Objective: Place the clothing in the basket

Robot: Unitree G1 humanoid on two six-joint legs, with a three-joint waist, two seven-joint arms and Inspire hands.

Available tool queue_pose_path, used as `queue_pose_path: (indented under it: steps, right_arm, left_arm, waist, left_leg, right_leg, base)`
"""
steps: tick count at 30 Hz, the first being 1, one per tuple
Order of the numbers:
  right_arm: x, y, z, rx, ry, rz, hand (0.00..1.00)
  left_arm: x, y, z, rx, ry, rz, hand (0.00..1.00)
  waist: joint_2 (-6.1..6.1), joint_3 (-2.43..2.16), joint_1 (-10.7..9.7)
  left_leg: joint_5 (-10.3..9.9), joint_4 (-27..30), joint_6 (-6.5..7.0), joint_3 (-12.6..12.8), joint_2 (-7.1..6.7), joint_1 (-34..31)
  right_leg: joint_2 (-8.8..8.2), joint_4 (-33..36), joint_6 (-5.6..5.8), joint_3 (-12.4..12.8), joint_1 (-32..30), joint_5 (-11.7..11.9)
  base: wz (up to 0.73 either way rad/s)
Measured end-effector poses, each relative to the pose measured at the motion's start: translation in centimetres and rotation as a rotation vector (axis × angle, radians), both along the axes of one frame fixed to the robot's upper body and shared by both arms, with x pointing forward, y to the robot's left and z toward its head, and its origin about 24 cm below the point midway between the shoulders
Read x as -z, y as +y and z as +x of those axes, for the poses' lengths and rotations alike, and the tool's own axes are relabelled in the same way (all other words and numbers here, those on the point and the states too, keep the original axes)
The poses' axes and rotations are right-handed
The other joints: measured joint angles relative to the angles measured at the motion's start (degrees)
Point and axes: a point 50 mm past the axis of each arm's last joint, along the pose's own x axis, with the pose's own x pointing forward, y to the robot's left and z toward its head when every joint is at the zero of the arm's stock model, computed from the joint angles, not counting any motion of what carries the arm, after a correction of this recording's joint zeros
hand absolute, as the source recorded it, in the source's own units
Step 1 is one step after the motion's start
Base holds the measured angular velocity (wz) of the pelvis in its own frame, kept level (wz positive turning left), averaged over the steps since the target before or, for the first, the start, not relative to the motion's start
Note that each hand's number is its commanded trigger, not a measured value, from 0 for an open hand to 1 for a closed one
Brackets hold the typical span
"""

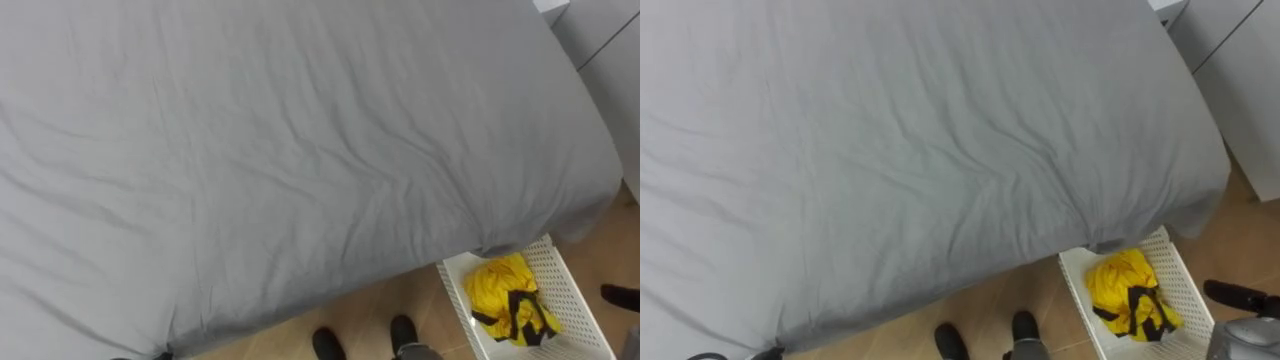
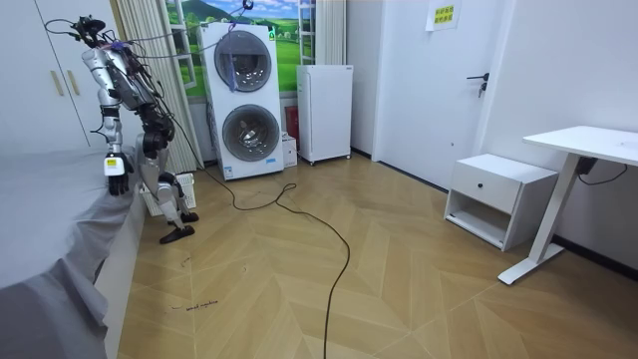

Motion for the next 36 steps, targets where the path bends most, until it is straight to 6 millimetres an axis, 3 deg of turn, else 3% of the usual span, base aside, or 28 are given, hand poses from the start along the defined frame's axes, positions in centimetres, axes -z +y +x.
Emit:
queue_pose_path:
  steps: [9,12,18,20,22,28,34,36]
  right_arm:
    - [0.6,0.0,-1.0,-0.003,0.044,-0.002,0.0]
    - [1.1,-0.1,-2.1,0.012,0.07,0.004,0.0]
    - [2.6,0.3,-4.6,0.073,0.099,0.062,0.0]
    - [3.8,1.3,-5.7,0.085,0.097,0.127,0.0]
    - [4.9,2.8,-6.4,0.087,0.088,0.188,0.0]
    - [8.0,6.7,-10.2,0.008,0.183,0.343,0.0]
    - [9.6,10.0,-11.1,-0.088,0.209,0.479,0.0]
    - [9.9,10.8,-11.2,-0.125,0.217,0.517,0.0]
  left_arm:
    - [0.0,0.4,-0.2,0.01,0.006,0.001,0.0]
    - [-0.1,0.5,-0.3,0.008,0.006,0.004,0.0]
    - [0.2,0.8,-2.0,0.016,0.035,0.02,0.0]
    - [0.3,1.0,-3.0,0.031,0.053,0.032,0.0]
    - [0.4,1.0,-3.7,0.022,0.064,0.032,0.0]
    - [0.5,0.7,-4.5,0.038,0.06,0.06,0.0]
    - [0.6,-0.1,-4.3,0.056,0.055,0.104,0.0]
    - [0.7,-0.4,-4.3,0.062,0.055,0.107,0.0]
  waist:
    - [-0.58,-0.24,0.06]
    - [-1.04,-0.47,0.1]
    - [-2.67,-1.34,0.62]
    - [-3.48,-1.81,1.12]
    - [-3.93,-2.0,1.07]
    - [-5.21,-2.04,1.05]
    - [-6.46,-1.37,1.37]
    - [-6.56,-1.38,1.51]
  left_leg:
    - [0.01,-0.12,0.0,-0.44,0.03,0.91]
    - [0.1,-0.5,-0.15,-1.31,0.03,2.1]
    - [0.07,-1.05,-0.29,-3.12,0.19,7.78]
    - [-0.35,-1.48,-0.98,-3.9,0.34,10.9]
    - [-0.52,-2.82,-1.28,-5.07,0.17,13.39]
    - [-0.73,-4.89,-1.72,-8.97,-0.56,19.38]
    - [-0.8,-5.15,-1.83,-11.19,-1.11,21.92]
    - [-0.87,-5.16,-1.88,-11.77,-1.2,22.45]
  right_leg:
    - [0.35,-1.08,0.02,-0.69,1.56,0.02]
    - [0.4,-2.02,0.0,-1.58,3.47,0.08]
    - [0.72,-7.19,-0.05,-3.64,11.93,0.42]
    - [1.17,-9.91,-0.04,-3.93,16.16,0.43]
    - [1.31,-11.12,-0.04,-4.95,18.99,0.43]
    - [1.24,-14.16,0.09,-7.91,27.23,0.4]
    - [1.0,-15.78,0.2,-10.06,31.73,0.34]
    - [0.96,-15.87,0.23,-10.64,32.27,0.32]
  base:
    - [0.03]
    - [0.14]
    - [0.16]
    - [0.09]
    - [0.2]
    - [0.32]
    - [0.21]
    - [0.15]
